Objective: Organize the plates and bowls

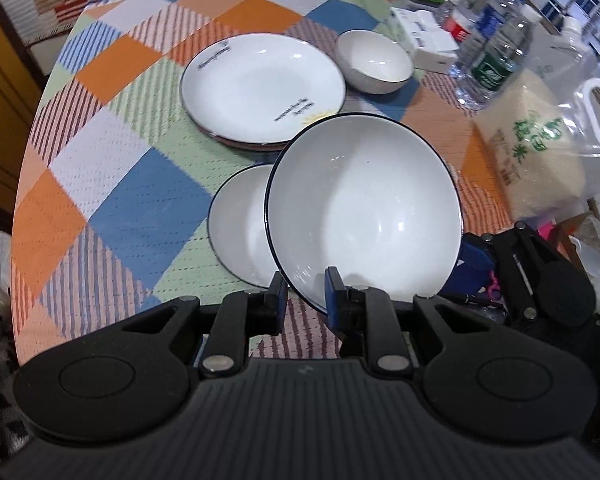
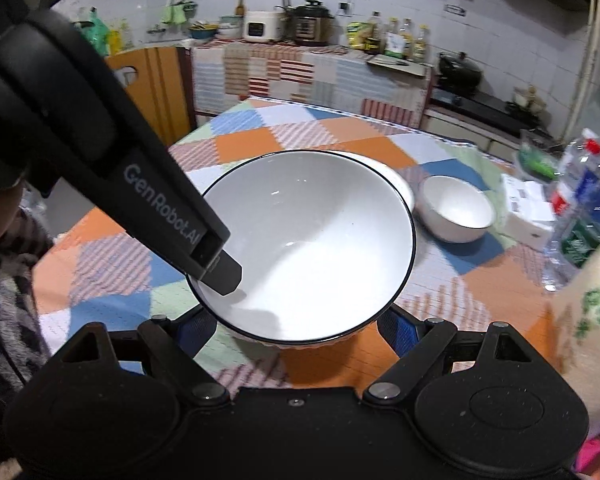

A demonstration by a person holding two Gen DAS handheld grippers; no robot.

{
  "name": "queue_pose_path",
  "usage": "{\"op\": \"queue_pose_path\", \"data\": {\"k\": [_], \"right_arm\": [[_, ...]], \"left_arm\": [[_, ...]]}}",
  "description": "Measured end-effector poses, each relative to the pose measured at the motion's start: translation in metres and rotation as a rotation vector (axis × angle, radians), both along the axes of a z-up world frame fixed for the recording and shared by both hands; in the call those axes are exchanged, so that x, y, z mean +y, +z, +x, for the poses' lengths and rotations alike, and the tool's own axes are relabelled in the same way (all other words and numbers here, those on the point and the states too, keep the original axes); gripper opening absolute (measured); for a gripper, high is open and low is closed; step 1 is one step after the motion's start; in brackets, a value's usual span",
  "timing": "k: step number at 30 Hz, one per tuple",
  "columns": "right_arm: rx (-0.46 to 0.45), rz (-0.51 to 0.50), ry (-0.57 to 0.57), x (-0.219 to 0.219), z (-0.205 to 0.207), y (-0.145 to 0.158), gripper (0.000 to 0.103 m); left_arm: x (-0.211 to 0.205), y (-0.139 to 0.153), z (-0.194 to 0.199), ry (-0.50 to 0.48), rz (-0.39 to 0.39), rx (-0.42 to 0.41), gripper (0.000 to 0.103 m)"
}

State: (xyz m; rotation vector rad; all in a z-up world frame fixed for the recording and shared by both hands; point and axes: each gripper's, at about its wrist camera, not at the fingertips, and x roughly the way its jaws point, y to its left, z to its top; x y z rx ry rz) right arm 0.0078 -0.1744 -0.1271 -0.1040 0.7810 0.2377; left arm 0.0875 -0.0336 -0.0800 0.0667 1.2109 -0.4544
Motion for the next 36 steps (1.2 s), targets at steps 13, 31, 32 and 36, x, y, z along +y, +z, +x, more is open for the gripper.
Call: {"op": "queue_pose_path", "data": {"k": [13, 31, 32, 36], "right_arm": [[0.063, 0.028, 0.080, 0.012, 0.031, -0.029, 0.091], [0.104, -0.076, 0.103, 0.031, 0.045, -0.056, 0.090], [0.099, -0.084, 0.103, 0.031, 0.044, -0.056, 0.090], [0.100, -0.078, 0.089, 0.029, 0.044, -0.053, 0.091]], "left_arm": [[0.024, -0.037, 0.025, 0.072, -0.019, 0.063, 0.018], [0.023, -0.075, 0.042, 0.109, 0.002, 0.083, 0.025], [0.022, -0.075, 0.041, 0.106, 0.007, 0.056, 0.033], [0.013, -0.071, 0.037, 0.050, 0.052, 0.004, 0.039]]}}
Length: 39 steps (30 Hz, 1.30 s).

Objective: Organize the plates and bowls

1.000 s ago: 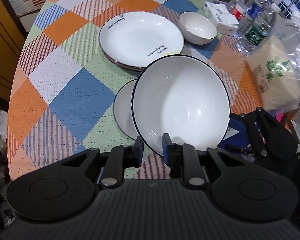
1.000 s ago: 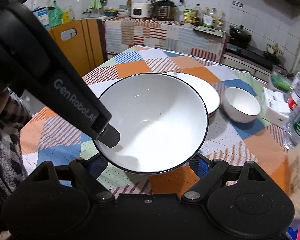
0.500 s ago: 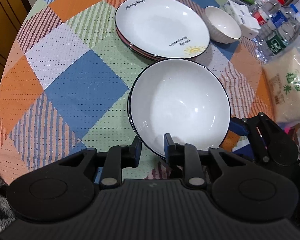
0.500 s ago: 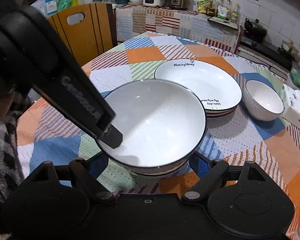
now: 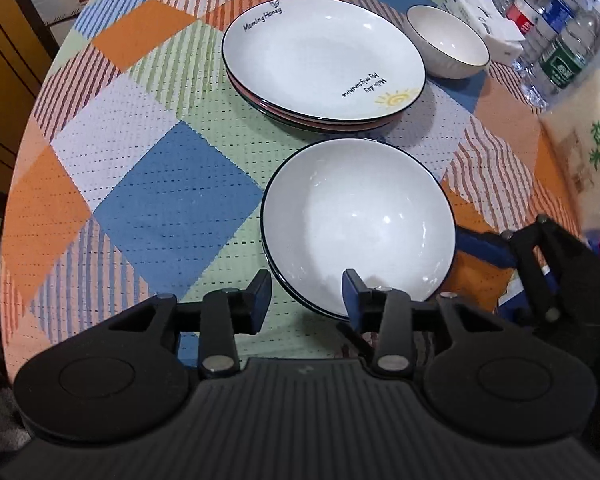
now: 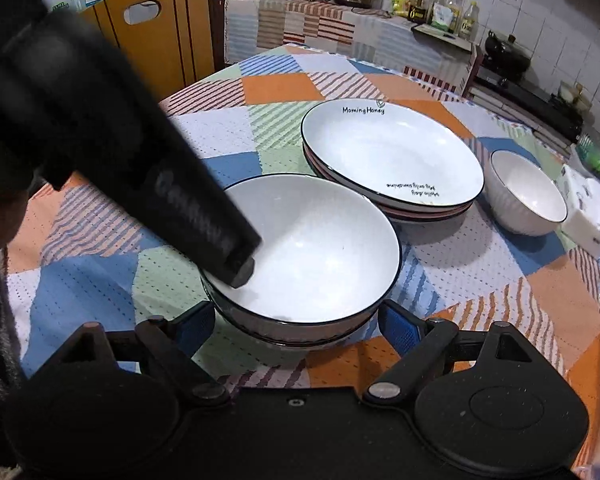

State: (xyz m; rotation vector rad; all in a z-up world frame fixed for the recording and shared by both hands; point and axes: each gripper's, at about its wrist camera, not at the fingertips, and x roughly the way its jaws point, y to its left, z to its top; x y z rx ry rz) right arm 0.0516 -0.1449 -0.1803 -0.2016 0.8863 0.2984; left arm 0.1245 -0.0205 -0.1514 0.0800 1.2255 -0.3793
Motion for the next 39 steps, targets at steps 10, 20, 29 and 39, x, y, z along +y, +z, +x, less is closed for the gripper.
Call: {"op": "queue_pose_path", "data": {"k": [10, 20, 29, 39], "right_arm": [[-0.053, 0.054, -0.025, -0.026, -0.021, 0.032, 0.091], [-0.183, 0.030, -0.159, -0.088, -0.012, 0.057, 0.091], [-0.163, 0.077, -0.265, -0.138, 0.042, 0.033, 0.091], [-0.122, 0.134, -0.348, -0.171, 0.096, -0.003, 0.091]], "left_arm": [[-0.001, 0.042, -0.011, -0.032, -0.059, -0.040, 0.046], [-0.022, 0.089, -0.001, -0.075, -0.130, -0.140, 0.049], [-0.054, 0.093, 0.042, -0.092, -0.198, -0.172, 0.050], [-0.100, 0.063, 0.113, -0.113, -0.196, -0.155, 0.050]]}}
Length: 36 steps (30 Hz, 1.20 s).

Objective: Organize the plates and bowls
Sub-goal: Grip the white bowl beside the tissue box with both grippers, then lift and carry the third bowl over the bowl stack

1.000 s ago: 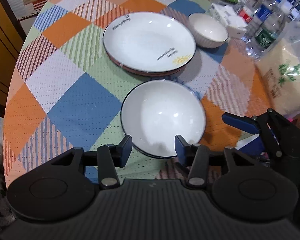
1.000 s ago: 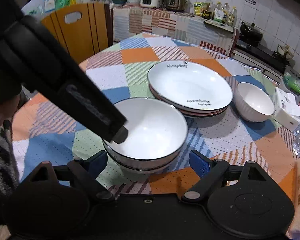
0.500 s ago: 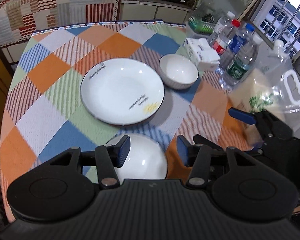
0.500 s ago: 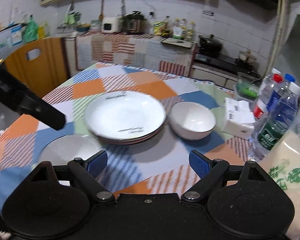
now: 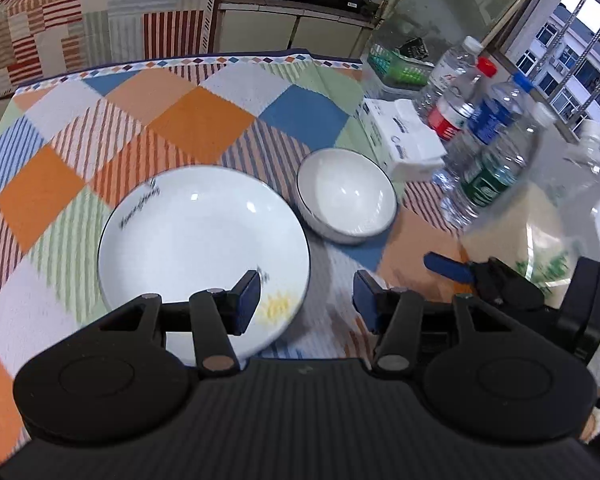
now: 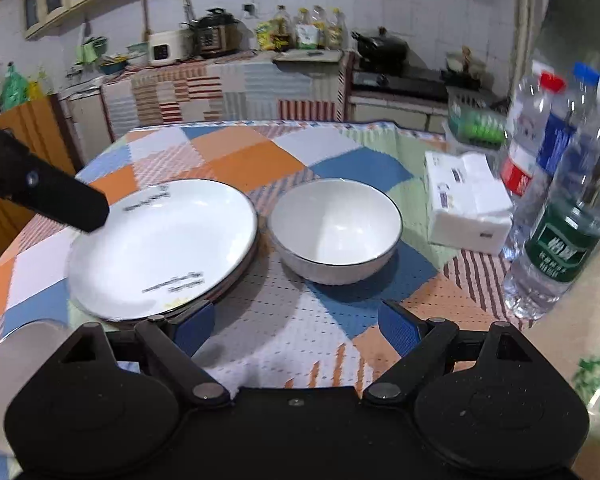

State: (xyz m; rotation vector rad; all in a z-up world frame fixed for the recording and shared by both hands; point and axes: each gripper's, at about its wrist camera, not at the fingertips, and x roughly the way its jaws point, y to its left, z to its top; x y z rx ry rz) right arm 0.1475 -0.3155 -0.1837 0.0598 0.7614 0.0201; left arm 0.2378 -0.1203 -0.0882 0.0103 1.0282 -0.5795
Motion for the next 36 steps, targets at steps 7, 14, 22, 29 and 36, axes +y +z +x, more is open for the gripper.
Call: {"op": "queue_pose_path", "data": {"k": [7, 14, 22, 29, 36], "right_arm": [[0.028, 0.030, -0.097, -0.020, 0.030, -0.036, 0.091], [-0.024, 0.049, -0.095, -0.029, 0.043, -0.051, 0.090], [-0.110, -0.005, -0.046, -0.022, 0.052, -0.060, 0.090], [-0.117, -0.023, -0.010, -0.017, 0.065, -0.063, 0.092], [-0.079, 0.022, -0.031, -0.019, 0.079, -0.070, 0.089]], "left_arm": [[-0.036, -0.030, 0.044, -0.013, 0.024, -0.021, 0.049], [-0.068, -0.054, 0.074, 0.032, 0.061, -0.003, 0.041], [-0.087, -0.071, 0.091, 0.046, 0.098, -0.022, 0.035], [-0.098, -0.088, 0.096, 0.022, 0.086, 0.001, 0.022], [-0.097, -0.088, 0.088, -0.016, 0.115, -0.018, 0.013]]}}
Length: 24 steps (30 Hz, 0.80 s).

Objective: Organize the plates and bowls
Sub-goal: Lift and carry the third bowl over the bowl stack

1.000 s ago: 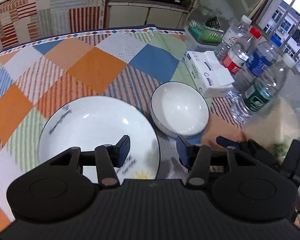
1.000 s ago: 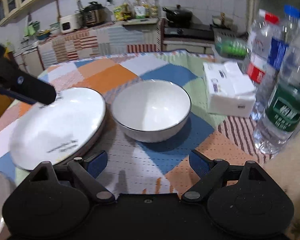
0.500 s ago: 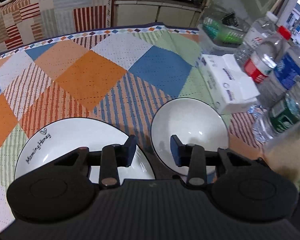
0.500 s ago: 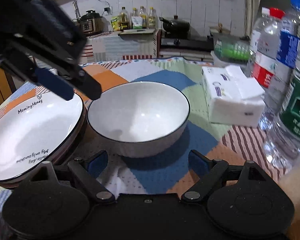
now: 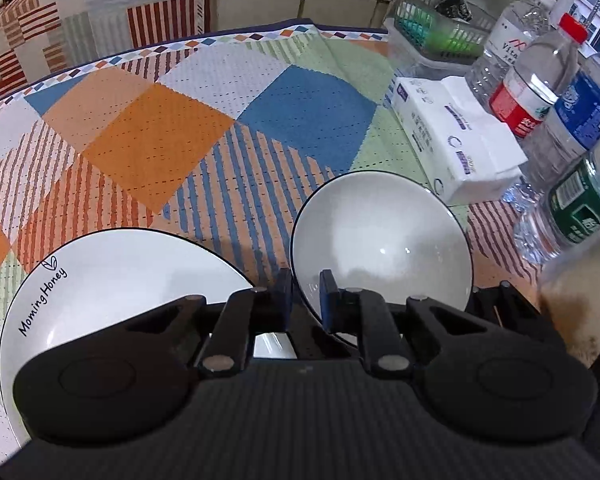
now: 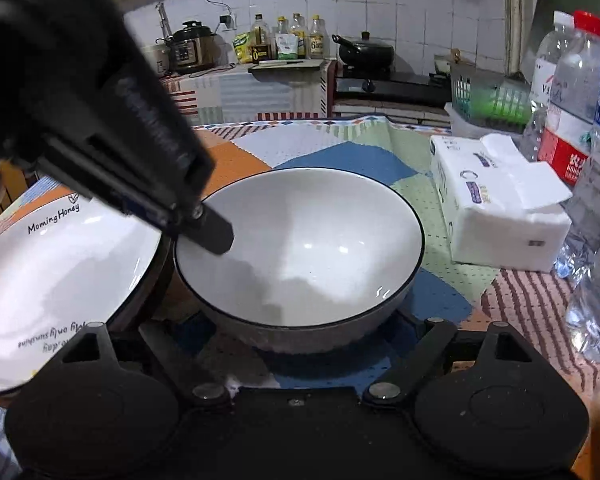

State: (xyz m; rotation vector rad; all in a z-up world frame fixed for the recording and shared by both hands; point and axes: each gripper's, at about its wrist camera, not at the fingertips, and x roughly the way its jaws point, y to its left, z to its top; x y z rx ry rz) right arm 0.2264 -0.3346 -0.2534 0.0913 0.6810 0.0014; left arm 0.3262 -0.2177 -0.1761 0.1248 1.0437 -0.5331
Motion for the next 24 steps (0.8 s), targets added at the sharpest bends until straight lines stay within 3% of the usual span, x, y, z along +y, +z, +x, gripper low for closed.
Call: {"op": "queue_pose_path", "data": {"k": [3, 10, 17, 24], "right_arm": [[-0.008, 0.033, -0.015, -0.001, -0.004, 0.003, 0.089], [-0.037, -0.039, -0.030, 0.006, -0.024, 0.028, 0.086], [-0.037, -0.085, -0.036, 0.022, -0.058, 0.066, 0.086], [-0.102, -0.100, -0.020, 0.043, -0.098, 0.093, 0.086]], "left_arm": [[-0.002, 0.006, -0.009, -0.045, 0.025, -0.042, 0.013], [0.003, 0.037, -0.031, -0.133, 0.000, -0.063, 0.014], [0.028, 0.072, -0.062, -0.150, -0.070, -0.045, 0.014], [0.060, 0.104, -0.098, -0.147, -0.110, -0.055, 0.014]]}}
